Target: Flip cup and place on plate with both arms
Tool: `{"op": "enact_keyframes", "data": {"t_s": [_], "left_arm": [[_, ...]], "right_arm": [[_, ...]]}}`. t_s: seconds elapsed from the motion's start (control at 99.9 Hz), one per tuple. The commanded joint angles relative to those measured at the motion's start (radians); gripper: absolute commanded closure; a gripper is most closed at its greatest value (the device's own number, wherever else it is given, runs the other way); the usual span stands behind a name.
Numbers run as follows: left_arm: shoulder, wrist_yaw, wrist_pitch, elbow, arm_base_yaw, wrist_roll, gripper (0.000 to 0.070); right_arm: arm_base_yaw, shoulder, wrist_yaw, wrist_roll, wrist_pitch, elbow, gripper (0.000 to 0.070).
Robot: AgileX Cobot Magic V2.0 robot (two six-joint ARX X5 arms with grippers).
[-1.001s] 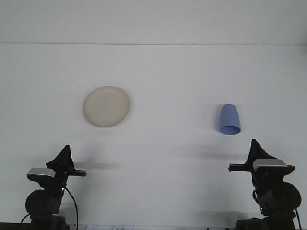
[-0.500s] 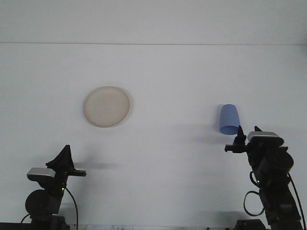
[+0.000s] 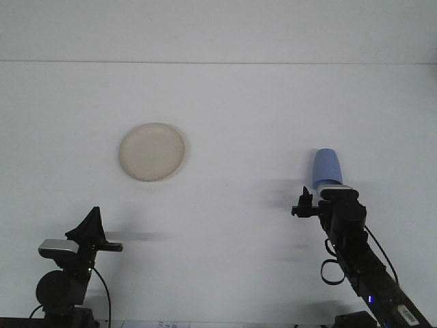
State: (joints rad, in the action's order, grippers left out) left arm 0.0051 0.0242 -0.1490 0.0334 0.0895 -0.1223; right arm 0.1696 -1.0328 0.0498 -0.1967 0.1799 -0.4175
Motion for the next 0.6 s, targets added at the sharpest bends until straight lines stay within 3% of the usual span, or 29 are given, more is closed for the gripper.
{"op": "enact_keyframes", "data": {"t_s": [0.0, 0.47, 0.59], "left_arm": [[-0.002, -0.003, -0.010, -0.019, 0.000, -0.002, 0.0688], [-0.002, -0.003, -0.010, -0.019, 0.000, -0.002, 0.0688], [-0.002, -0.003, -0.010, -0.019, 0.000, -0.002, 0.0688]], "right_arm": [[0.003, -0.050, 0.004, -0.024, 0.072, -0.008, 0.0223], [-0.013, -0.444, 0.031, -0.051, 0.470, -0.023, 0.0224], [-0.039, -0.506, 0.030, -0.050, 0.509, -0.055, 0.0284]]}}
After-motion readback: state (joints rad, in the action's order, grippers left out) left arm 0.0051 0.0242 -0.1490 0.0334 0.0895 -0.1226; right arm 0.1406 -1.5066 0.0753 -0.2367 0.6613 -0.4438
